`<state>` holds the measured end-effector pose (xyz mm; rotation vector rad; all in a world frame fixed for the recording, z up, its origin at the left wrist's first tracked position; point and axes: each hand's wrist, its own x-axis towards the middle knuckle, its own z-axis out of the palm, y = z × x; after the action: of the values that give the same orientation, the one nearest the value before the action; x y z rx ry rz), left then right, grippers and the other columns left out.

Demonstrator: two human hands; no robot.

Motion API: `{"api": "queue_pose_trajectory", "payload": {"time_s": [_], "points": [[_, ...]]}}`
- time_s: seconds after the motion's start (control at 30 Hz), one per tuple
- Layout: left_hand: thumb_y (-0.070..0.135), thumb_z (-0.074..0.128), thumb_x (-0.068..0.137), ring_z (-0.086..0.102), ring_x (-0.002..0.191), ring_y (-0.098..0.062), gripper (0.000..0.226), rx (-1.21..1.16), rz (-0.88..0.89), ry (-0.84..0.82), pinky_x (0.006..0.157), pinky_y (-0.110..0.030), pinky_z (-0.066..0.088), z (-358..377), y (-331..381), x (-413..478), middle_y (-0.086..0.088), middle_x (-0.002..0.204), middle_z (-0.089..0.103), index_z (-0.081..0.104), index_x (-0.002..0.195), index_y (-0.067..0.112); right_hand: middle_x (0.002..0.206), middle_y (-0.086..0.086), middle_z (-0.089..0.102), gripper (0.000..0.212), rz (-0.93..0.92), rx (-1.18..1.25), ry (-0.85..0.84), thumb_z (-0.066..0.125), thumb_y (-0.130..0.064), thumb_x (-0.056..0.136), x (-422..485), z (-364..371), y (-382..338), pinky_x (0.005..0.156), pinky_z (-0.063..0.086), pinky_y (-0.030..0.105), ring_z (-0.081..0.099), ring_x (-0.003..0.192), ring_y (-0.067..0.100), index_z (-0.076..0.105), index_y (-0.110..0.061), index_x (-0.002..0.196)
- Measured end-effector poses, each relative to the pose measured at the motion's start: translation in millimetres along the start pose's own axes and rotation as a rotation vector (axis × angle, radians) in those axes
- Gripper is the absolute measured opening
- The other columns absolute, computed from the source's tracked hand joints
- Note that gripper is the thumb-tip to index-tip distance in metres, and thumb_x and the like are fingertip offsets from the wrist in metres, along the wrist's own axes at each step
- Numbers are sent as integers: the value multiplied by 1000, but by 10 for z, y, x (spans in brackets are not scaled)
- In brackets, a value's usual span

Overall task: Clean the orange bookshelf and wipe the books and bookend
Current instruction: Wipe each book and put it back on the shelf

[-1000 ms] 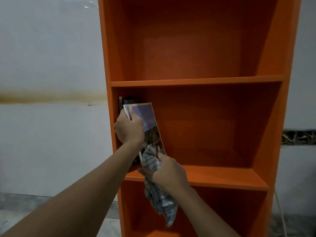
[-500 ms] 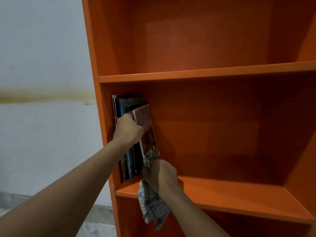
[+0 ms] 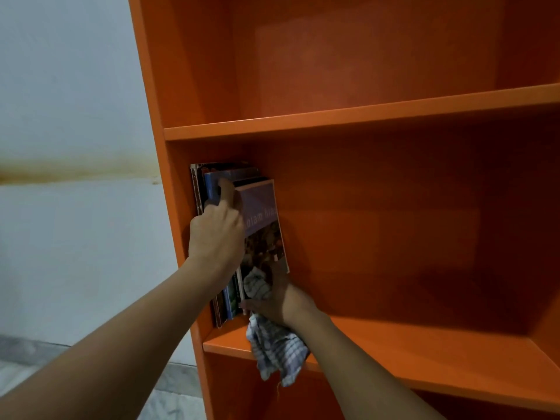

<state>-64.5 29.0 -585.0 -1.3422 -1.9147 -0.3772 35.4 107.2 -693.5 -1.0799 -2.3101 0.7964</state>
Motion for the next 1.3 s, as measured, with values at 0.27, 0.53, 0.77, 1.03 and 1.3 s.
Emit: {"api": "queue_pose_trajectory", "payload": {"time_s": [0.27,0.53,0.77,1.03,1.3], "points": [[24,58,94,52,122,-32,86,17,34,-33,66,-30,52,53,23,15,-11,164,-6,2,157,13,153,6,40,81,-61,-27,-45,68,-44,89,-30,-60,-35,100,44,33,45,134,28,22,-27,153],[26,68,86,56,113,-31,80,-17,-2,-94,72,-35,57,-36,38,24,-11,161,7,21,150,17,138,2,56,59,-71,-71,-21,62,-46,93,-156,-149,23,92,50,40,56,119,29,39,-32,145],[26,67,84,52,93,-24,52,-28,-33,-155,61,-31,43,-101,24,21,-9,138,43,48,132,13,128,4,61,62,12,-103,16,62,-56,86,-137,-159,8,88,55,46,61,110,29,45,-28,139],[30,67,86,55,107,-29,62,-129,-34,-193,76,-36,54,-229,15,5,-13,143,33,41,141,16,135,7,56,59,44,-102,5,59,-49,93,-86,-104,-7,91,51,42,56,118,32,41,-27,145],[36,60,91,53,108,-25,52,-262,-21,-15,61,-27,48,-181,49,-246,-13,146,25,41,135,16,74,-8,57,24,-5,-11,189,61,-43,90,-357,-217,82,53,39,34,52,62,17,61,-20,95]]}}
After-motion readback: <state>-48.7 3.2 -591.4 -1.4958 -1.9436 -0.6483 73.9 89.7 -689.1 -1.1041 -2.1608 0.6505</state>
